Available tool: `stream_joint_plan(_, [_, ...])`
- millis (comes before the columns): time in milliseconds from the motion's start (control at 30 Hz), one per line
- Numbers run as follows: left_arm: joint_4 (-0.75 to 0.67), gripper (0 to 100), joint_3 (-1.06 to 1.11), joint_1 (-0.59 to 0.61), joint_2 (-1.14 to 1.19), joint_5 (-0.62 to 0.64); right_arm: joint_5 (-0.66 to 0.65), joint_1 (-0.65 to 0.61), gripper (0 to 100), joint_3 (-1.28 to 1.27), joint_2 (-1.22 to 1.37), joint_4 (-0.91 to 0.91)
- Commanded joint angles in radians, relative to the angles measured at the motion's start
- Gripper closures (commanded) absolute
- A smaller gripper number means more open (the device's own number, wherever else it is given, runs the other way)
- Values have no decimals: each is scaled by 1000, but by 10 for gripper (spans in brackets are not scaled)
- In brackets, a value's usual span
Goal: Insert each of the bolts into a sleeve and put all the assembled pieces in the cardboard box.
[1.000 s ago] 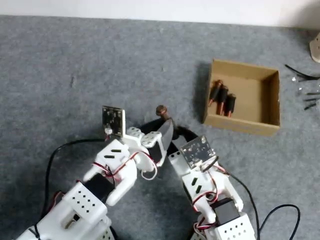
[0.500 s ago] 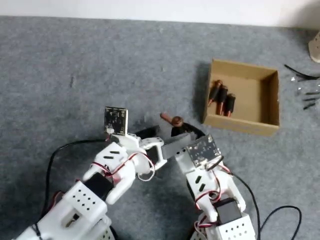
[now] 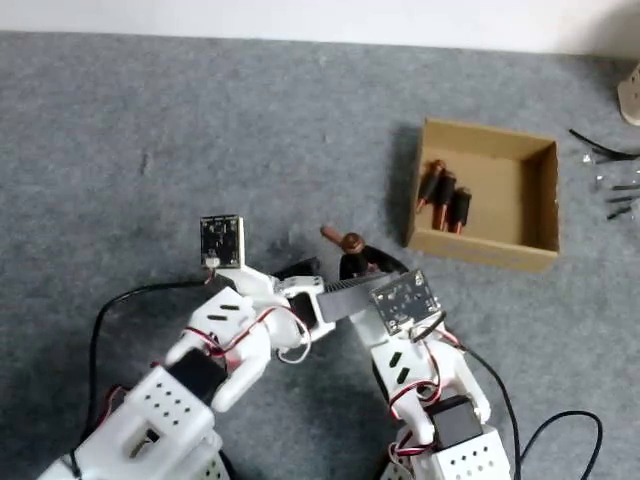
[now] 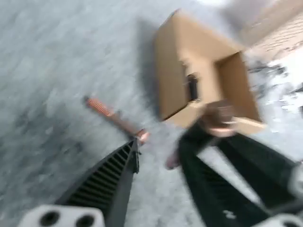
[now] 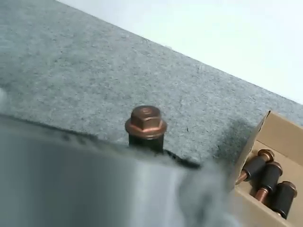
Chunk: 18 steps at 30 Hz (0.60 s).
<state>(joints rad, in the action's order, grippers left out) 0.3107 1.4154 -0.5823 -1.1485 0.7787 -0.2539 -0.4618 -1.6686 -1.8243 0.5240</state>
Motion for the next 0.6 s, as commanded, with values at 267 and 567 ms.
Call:
stream_joint_plan(267, [316, 463, 99, 30, -710, -77, -8, 12, 994, -120, -13, -30])
stream_joint_plan(567, [318, 676, 81, 174, -568, -181, -8, 82, 994, -120, -13, -33])
